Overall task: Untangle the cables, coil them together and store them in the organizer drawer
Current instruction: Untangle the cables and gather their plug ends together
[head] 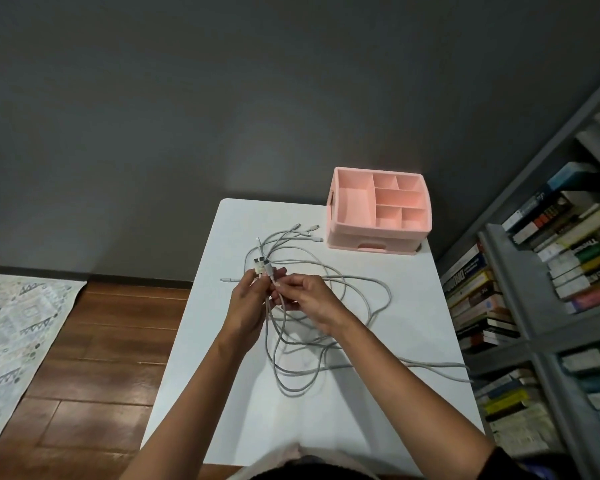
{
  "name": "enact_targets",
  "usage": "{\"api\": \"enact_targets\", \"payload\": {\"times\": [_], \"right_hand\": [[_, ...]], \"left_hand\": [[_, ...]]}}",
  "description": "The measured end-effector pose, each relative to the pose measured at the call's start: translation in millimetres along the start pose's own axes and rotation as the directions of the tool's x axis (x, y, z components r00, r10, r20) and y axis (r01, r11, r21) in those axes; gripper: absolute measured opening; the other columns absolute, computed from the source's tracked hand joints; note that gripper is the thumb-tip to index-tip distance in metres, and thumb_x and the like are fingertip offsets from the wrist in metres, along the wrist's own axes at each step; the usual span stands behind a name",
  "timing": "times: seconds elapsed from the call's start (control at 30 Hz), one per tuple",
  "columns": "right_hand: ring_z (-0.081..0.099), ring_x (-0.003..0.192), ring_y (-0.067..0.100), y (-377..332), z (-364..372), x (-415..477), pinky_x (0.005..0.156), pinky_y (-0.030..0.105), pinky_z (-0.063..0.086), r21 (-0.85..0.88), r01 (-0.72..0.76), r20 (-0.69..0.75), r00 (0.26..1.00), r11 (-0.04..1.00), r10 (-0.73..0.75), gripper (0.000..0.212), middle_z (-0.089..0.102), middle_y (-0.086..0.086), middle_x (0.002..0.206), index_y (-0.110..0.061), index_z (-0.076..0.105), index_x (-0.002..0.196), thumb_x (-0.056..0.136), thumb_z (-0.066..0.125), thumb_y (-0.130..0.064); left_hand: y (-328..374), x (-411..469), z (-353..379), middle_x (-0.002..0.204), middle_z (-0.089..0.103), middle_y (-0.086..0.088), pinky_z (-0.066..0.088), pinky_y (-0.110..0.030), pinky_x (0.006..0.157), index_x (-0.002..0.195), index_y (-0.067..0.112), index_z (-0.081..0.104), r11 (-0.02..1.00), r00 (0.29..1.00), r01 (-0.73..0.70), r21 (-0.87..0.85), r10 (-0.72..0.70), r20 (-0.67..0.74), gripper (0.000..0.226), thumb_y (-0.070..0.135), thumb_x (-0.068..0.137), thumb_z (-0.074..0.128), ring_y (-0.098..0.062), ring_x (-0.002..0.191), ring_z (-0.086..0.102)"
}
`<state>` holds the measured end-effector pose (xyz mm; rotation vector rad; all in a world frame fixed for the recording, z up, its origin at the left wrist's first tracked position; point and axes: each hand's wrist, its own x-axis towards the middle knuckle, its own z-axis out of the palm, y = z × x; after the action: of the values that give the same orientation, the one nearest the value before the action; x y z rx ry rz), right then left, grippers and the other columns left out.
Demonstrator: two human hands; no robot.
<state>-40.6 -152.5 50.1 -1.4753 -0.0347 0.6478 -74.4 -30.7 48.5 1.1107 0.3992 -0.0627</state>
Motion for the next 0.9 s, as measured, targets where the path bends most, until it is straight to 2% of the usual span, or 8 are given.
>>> {"api": "enact_targets", "payload": {"times": [0.13,0.27,0.37,0.5,0.63,0.73,0.8,0.9], "right_hand": [[0.063,0.060,0.006,-0.9,1.2,-1.6,0.065,0.019,0.053,0.077,0.023,-0.026,0.999,0.997,-0.021,0.012,0.065,0.002,0.074,-0.011,0.065,0.088,0.094,0.056,-0.008],[0.063,0.061,0.009,0.4,1.3,-1.5,0.066,0.022,0.054,0.086,0.014,-0.045,0.999,0.996,-0.010,0.010,0.066,0.001,0.074,-0.006,0.066,0.094,0.094,0.058,-0.010],[0.061,0.066,0.011,-1.6,-0.8,-1.1,0.068,0.024,0.054,0.076,-0.021,-0.020,1.000,0.997,0.023,0.009,0.065,0.001,0.076,-0.007,0.067,0.090,0.093,0.059,-0.010],[0.056,0.061,0.008,-10.0,-1.8,-1.7,0.060,0.019,0.050,0.060,-0.119,0.039,0.992,0.991,0.117,0.009,0.059,0.002,0.071,-0.007,0.064,0.098,0.094,0.059,-0.014],[0.036,0.039,0.003,-12.8,3.9,-3.3,0.041,0.016,0.028,-0.264,-0.153,0.024,0.986,0.952,0.165,0.036,0.043,-0.007,0.049,-0.015,0.058,0.080,0.094,0.052,-0.047],[0.030,0.040,0.004,-6.4,3.5,-5.1,0.041,0.018,0.023,-0.262,-0.037,0.182,0.980,0.964,0.087,0.038,0.038,-0.009,0.047,-0.015,0.056,0.077,0.102,0.039,-0.038],[0.026,0.044,0.005,-5.4,0.2,-7.7,0.042,0.016,0.021,-0.192,-0.067,0.292,0.949,0.979,0.122,0.032,0.035,-0.005,0.056,-0.015,0.056,0.083,0.104,0.036,-0.028],[0.024,0.044,0.006,-5.0,-2.4,-6.9,0.041,0.016,0.020,-0.362,-0.046,0.276,0.949,0.931,0.155,0.033,0.038,-0.008,0.054,-0.017,0.059,0.082,0.104,0.037,-0.026]], "left_hand": [[1.5,-2.9,5.8,0.110,0.067,-0.019,0.052,-0.046,0.090,0.102,0.005,0.063,0.999,0.999,0.043,-0.032,-0.042,0.029,0.023,0.009,0.101,0.040,-0.027,0.097,0.066],[2.1,-3.9,10.1,0.104,0.069,-0.017,0.048,-0.051,0.092,0.102,0.005,0.062,0.999,0.998,0.046,-0.019,-0.045,0.039,0.029,0.015,0.103,0.034,-0.028,0.097,0.066],[-1.0,-4.1,6.2,0.095,0.072,-0.012,0.052,-0.046,0.086,0.101,0.005,0.062,0.999,0.997,-0.008,0.042,0.005,0.072,0.033,0.020,0.104,0.032,-0.023,0.089,0.069],[-5.0,-0.5,-1.3,0.111,0.067,-0.018,0.057,-0.032,0.083,0.110,-0.001,0.061,1.000,0.992,-0.021,0.014,0.019,0.123,0.034,0.019,0.103,0.034,-0.025,0.099,0.066],[-4.1,1.4,0.0,0.116,0.067,-0.010,0.052,-0.020,0.084,0.102,0.010,0.066,0.995,0.991,-0.104,0.010,0.103,0.080,0.040,0.023,0.105,0.028,-0.014,0.107,0.065],[6.7,9.0,-6.5,0.081,0.073,0.001,0.055,-0.030,0.080,0.087,0.012,0.053,0.979,0.980,-0.190,-0.072,0.184,-0.081,0.034,0.021,0.106,0.026,-0.015,0.080,0.070],[15.6,13.0,-11.4,0.055,0.054,0.010,0.049,-0.027,0.062,0.082,0.016,0.043,0.971,0.968,-0.188,-0.150,0.158,-0.194,0.030,0.020,0.106,0.025,-0.006,0.049,0.054],[17.1,9.8,-9.0,0.051,0.033,0.011,0.036,-0.018,0.049,0.079,0.020,0.037,0.960,0.970,-0.166,-0.226,0.117,-0.214,0.030,0.023,0.106,0.023,-0.004,0.042,0.028]]}}
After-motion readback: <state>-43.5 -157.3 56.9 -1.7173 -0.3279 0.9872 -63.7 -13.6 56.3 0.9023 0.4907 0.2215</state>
